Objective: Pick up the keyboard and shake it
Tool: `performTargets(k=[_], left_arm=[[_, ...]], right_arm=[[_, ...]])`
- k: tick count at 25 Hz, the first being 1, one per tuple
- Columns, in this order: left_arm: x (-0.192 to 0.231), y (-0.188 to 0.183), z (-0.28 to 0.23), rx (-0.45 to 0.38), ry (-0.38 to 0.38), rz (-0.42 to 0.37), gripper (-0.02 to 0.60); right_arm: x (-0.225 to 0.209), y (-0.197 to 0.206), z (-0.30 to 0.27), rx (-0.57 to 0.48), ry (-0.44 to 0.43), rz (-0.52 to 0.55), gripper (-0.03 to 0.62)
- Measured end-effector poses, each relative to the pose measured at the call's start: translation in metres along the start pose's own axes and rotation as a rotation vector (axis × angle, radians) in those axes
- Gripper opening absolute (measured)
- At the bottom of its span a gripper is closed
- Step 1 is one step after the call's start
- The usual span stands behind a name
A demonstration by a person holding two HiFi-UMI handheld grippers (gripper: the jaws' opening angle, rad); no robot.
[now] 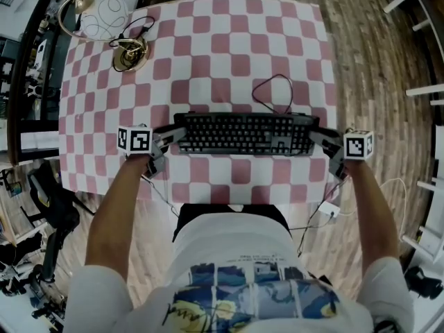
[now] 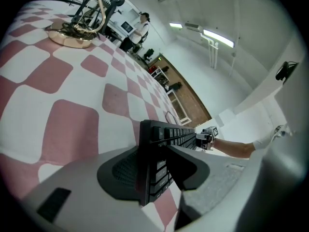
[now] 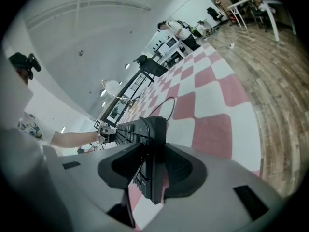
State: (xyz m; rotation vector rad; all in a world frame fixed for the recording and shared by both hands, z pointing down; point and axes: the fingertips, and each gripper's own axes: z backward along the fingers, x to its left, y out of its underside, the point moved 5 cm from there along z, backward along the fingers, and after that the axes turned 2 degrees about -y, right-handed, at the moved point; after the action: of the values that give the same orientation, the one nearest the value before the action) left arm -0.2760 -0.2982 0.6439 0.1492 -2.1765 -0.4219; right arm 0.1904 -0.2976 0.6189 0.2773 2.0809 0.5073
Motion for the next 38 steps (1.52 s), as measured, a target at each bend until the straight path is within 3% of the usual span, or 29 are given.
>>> performTargets(k=[4,9,15,31,38], left_arm=[[-0.015,-0.003,0.008,-0.052,-0.004,-0.044,0.16],[-0.032,-0.011,0.02,-0.129,-0.035,-0.109,0.161],[-0.056,-0.016,0.04,-0.212,-0.047,-0.168,0.164],[-0.14,-0.048,0.095,-0.446,-0.074,-0.357,0.178],[-0.184,-0.063,0.122,-0.546,-0.074,-0.496,0.177]], right_arm=[[-0.002,-0.004,0.018,-0.023,0.055,0.035,0.146],[0.023,-0.028,0.023,-0.048,0.014,0.157,0.147],[0.039,-0.039,0.041,-0.085,0.046,0.212,0.146],[0.132,-0.101,0.098,-0.245,0.048,0.599,0.146],[0.174,-0.117,0.127,-0.319,0.064,0.77,0.146]])
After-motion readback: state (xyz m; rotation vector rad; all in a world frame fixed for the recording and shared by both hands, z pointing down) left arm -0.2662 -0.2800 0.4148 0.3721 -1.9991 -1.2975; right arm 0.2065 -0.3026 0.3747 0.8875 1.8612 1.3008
